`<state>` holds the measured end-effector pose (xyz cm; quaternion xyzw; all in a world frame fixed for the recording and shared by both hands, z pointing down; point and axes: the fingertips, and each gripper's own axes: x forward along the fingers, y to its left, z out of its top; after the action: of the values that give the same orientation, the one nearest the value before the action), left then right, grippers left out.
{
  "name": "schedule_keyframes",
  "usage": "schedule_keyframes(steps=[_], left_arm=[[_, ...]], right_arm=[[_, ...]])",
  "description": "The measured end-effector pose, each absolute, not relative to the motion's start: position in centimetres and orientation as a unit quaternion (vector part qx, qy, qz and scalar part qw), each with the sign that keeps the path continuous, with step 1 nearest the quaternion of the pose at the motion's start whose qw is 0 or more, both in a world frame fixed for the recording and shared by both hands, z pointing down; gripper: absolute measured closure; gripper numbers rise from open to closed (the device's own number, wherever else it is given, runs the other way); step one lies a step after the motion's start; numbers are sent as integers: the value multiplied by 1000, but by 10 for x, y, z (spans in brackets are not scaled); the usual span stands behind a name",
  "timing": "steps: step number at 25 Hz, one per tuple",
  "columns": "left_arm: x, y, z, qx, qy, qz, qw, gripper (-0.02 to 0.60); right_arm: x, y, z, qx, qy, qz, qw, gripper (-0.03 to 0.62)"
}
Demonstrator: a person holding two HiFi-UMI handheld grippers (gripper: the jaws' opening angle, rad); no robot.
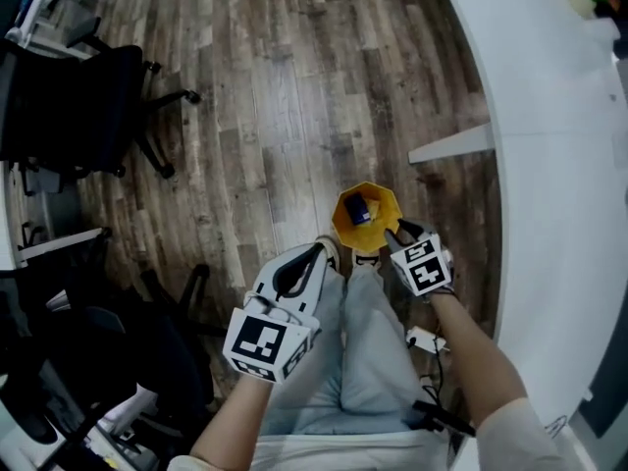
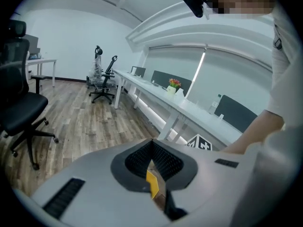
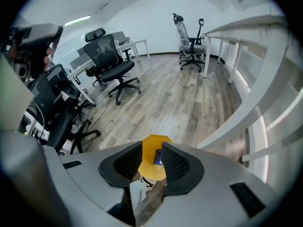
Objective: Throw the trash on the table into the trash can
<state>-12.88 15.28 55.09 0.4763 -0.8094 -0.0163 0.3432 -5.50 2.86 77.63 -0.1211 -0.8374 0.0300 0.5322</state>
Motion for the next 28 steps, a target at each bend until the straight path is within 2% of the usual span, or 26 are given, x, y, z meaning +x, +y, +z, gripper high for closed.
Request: schedule_keyframes(steps=[5,11,20,28], left_arm=[[-110,151,501,494,-801,-10,339,581],[-95,155,442,508,-800,-5,319,580],[-103,151,370,516,-809,-15,282,580],[-103,120,327,537,-804,-18,255,580]], right_arm=[[-58,27,687,-114,-862,46,492,498],[-67,24,562,-111,-901,67,413,534],[-74,21,409,-107,-939,115,306,545],[-78,13,329,-116,-957,130,233,548]])
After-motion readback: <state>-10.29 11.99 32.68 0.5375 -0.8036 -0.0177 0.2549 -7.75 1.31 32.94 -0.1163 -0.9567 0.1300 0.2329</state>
